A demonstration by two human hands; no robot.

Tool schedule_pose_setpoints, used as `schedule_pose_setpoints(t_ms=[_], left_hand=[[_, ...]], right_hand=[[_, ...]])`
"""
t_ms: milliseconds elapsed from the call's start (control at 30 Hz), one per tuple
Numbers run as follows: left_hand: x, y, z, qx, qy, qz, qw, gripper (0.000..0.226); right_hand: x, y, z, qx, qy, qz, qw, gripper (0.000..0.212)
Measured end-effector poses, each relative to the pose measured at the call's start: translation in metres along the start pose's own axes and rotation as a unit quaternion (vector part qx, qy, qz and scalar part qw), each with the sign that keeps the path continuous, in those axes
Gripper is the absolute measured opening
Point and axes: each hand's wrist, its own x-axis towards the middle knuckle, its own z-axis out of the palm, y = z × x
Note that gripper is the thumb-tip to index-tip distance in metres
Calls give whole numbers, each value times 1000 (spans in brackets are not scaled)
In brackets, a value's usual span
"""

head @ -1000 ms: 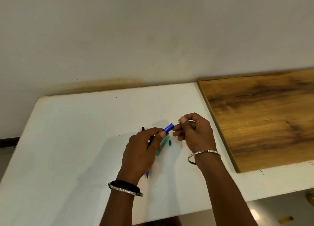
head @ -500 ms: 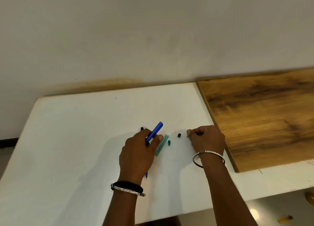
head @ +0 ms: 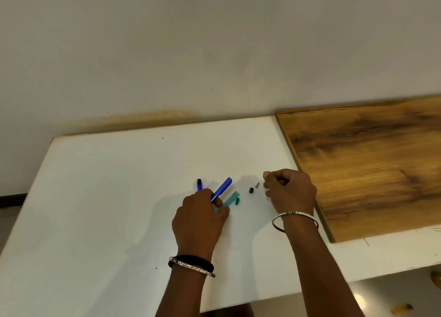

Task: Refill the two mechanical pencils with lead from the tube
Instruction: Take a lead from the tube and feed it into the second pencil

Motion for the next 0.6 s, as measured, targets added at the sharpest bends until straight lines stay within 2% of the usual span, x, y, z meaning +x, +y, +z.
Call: schedule_pose_setpoints(t_ms=[133,267,500,600], left_hand=[[0,2,-3,6,4,4,1000,19],[2,5,-8,-13,43,34,998,21],[2,10,-8,-31,58,95,993,25],[3,8,-11,-69,82,113,988,21]], right_hand=[[-3,-3,7,6,-82,-1,997,12],[-7,-6,10,-3,-121,-26,992,13],[-7,-8,7,116,-198,20,973,15],[-7,-8,4,213,-213,70,951,12]])
